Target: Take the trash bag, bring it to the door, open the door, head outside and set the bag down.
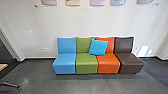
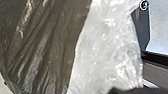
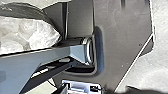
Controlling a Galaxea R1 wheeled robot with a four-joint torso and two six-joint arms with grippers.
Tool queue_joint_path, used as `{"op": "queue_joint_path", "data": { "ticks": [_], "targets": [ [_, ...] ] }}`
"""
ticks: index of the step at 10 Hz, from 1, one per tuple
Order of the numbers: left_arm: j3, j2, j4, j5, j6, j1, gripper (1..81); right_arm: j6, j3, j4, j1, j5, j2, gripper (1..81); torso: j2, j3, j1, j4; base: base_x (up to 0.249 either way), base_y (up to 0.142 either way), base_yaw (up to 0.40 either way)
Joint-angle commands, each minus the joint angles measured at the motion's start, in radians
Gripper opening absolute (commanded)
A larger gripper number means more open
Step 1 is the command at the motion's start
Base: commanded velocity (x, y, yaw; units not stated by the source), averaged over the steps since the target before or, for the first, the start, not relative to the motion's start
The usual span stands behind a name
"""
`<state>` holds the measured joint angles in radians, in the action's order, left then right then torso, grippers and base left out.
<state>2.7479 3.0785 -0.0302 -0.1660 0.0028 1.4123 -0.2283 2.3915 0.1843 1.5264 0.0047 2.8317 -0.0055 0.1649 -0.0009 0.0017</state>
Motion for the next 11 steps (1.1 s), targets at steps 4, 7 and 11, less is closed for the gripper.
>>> {"op": "queue_joint_path", "data": {
  "ticks": [4, 7, 11],
  "targets": [
    [-0.004, -0.004, 0.0, -0.078, 0.003, -0.04, 1.0, 0.004, 0.034, 0.018, -0.019, -0.063, 0.022, 81.1, 0.0, -0.007, 0.001, 0.0, 0.0, 0.0, 0.0],
    [-0.002, -0.01, 0.026, -0.076, 0.005, -0.036, 1.0, 0.004, 0.176, 0.018, -0.021, -0.08, 0.1, 81.1, 0.0, -0.008, 0.001, 0.0, 0.0, 0.0, 0.0],
    [-0.002, -0.013, 0.046, -0.066, 0.005, -0.029, 1.0, 0.006, 0.23, 0.02, -0.019, -0.083, 0.131, 81.1, 0.0, -0.008, 0.001, 0.0, 0.0, 0.0, 0.0]
  ]
}}
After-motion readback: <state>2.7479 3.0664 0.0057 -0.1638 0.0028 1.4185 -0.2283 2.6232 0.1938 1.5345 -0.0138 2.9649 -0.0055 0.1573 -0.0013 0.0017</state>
